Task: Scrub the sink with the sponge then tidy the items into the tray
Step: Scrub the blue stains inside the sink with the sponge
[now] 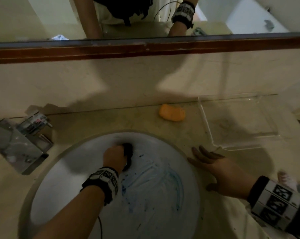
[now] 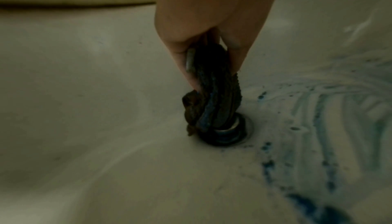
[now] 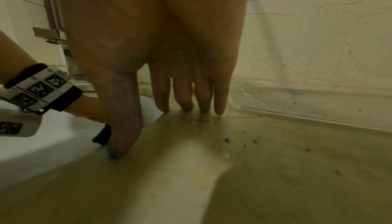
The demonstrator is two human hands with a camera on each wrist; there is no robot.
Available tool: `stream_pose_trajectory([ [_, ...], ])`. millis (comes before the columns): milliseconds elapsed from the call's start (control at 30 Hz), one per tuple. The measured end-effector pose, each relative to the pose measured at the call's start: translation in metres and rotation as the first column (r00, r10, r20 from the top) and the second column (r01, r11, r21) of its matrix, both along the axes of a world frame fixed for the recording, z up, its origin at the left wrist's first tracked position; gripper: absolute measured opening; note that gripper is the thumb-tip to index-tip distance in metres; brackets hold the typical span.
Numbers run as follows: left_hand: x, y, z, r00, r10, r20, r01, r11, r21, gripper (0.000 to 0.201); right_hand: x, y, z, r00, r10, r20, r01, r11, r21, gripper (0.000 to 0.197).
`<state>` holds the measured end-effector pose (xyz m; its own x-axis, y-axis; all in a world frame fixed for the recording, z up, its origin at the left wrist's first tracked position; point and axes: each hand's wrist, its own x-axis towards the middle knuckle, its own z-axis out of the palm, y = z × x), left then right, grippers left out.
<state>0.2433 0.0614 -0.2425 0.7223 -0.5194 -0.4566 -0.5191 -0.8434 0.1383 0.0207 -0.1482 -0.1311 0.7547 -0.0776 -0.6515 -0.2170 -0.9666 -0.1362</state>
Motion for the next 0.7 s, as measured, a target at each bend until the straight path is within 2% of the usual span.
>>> stream_pose_trajectory([
  [200, -0.019, -0.032, -0.011, 0.995, -0.069, -0.065, 0.064, 0.995, -0.078, 0.027, 0.001, 0.002, 0.001, 1.0, -0.03, 0.01, 0.029, 0.999, 0.031, 0.094],
  [267, -0.025, -0.033, -0.021, 0.986, -0.164, 0.01, 0.163, 0.97, -0.179, 0.013, 0.002, 0.001, 0.001, 0.999, -0.033, 0.006, 0.033, 0.999, 0.033, 0.094],
  [300, -0.029, -0.031, -0.026, 0.974, -0.228, 0.0, 0.224, 0.957, -0.187, 0.013, 0.002, 0.002, 0.001, 0.999, -0.033, 0.004, 0.033, 0.999, 0.032, 0.094],
  [367, -0.037, -0.026, -0.05, 0.94, -0.334, -0.063, 0.318, 0.931, -0.18, 0.025, 0.002, 0.003, 0.0, 1.0, -0.025, 0.003, 0.025, 1.0, 0.015, 0.094],
  [433, -0.044, -0.02, -0.067, 0.914, -0.394, -0.098, 0.377, 0.913, -0.158, 0.022, 0.002, 0.003, 0.0, 1.0, -0.016, -0.005, 0.016, 1.0, -0.001, 0.094],
  [500, -0.052, -0.011, -0.055, 0.879, -0.443, -0.175, 0.418, 0.894, -0.163, 0.02, 0.002, 0.004, 0.001, 1.0, -0.015, -0.009, 0.015, 1.0, -0.004, 0.094],
  [533, -0.056, -0.007, -0.044, 0.861, -0.49, -0.137, 0.472, 0.87, -0.145, 0.019, 0.003, 0.004, 0.001, 1.0, -0.012, -0.007, 0.012, 1.0, -0.007, 0.093],
  [600, -0.058, 0.002, -0.024, 0.781, -0.62, -0.074, 0.605, 0.78, -0.16, 0.017, 0.002, 0.005, 0.001, 1.0, -0.011, -0.007, 0.011, 1.0, -0.006, 0.093],
  [633, -0.053, 0.001, -0.019, 0.796, -0.598, -0.09, 0.577, 0.796, -0.185, 0.016, 0.002, 0.005, 0.001, 1.0, -0.014, -0.008, 0.014, 1.0, -0.005, 0.093],
  [700, -0.04, -0.001, -0.014, 0.913, -0.394, -0.106, 0.361, 0.901, -0.24, 0.034, 0.002, 0.004, 0.001, 1.0, -0.008, -0.004, 0.008, 1.0, -0.008, 0.093],
])
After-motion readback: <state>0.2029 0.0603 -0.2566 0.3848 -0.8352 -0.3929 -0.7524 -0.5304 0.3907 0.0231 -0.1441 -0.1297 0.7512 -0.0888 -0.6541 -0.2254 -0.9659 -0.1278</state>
